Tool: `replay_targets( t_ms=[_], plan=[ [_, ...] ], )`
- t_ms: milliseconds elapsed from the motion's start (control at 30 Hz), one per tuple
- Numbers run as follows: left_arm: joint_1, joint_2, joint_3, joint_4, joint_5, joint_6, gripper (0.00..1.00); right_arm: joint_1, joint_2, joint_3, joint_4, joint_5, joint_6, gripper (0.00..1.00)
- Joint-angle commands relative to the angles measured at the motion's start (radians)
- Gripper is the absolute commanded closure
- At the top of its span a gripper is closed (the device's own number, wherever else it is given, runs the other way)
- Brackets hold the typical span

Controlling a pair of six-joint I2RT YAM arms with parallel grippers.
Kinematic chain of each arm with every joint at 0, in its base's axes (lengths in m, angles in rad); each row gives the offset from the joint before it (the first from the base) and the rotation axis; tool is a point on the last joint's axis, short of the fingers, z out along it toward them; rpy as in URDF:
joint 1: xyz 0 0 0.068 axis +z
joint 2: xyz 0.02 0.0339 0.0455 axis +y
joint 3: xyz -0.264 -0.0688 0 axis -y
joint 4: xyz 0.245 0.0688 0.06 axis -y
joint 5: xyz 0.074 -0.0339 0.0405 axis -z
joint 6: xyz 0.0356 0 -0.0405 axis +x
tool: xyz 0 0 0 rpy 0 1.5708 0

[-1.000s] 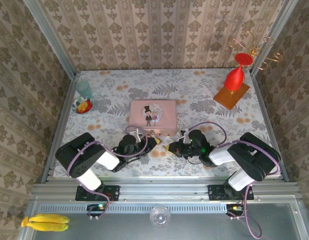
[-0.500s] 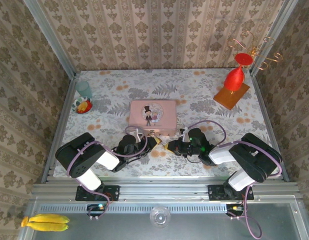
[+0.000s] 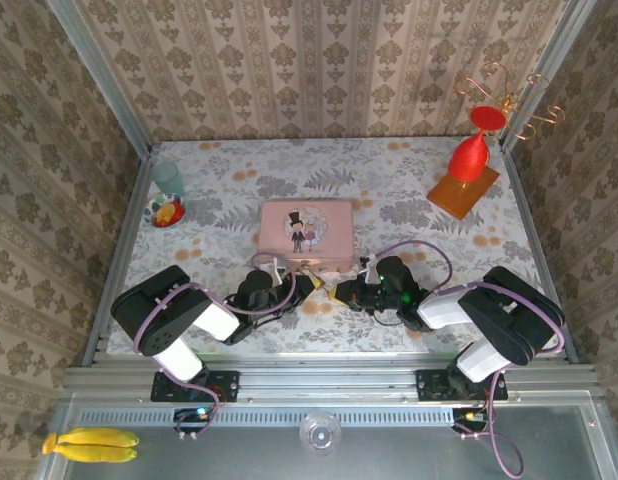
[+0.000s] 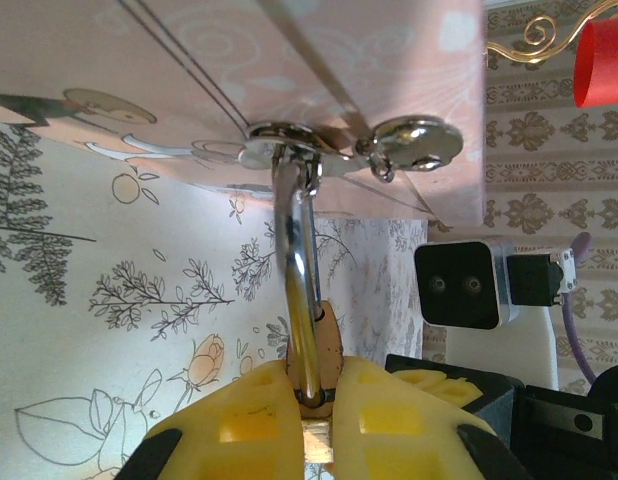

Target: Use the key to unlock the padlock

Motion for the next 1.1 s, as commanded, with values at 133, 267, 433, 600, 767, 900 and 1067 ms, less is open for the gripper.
replay_targets(
  t_ms=[133, 267, 433, 600, 767, 900, 1067],
  plan=[
    [-0.018, -0.033, 0.015, 0.134, 0.017, 0.01, 1.0, -0.002, -0.013, 0.009, 0.019, -0.013, 0.005, 1.0],
    [-0.022, -0.036, 0.014, 0.134, 0.015, 0.012, 1.0, -0.001, -0.014, 0.005, 0.026, -0.01, 0.005, 1.0],
    [-0.03, -0.042, 0.011, 0.133, 0.009, 0.018, 1.0, 0.0, -0.012, -0.004, 0.041, -0.007, 0.004, 1.0],
    [-0.036, -0.045, 0.008, 0.134, 0.005, 0.019, 1.0, 0.001, -0.011, -0.013, 0.053, -0.001, 0.004, 1.0],
    [-0.041, -0.05, 0.013, 0.133, 0.002, 0.02, 1.0, 0.003, -0.01, -0.018, 0.061, 0.007, 0.006, 1.0],
    [-0.049, -0.047, 0.015, 0.135, -0.002, 0.017, 1.0, 0.004, -0.001, -0.02, 0.081, 0.01, 0.014, 1.0],
    [-0.048, -0.056, 0.016, 0.135, 0.006, 0.014, 1.0, 0.004, 0.013, -0.02, 0.099, 0.014, 0.02, 1.0]
  ],
)
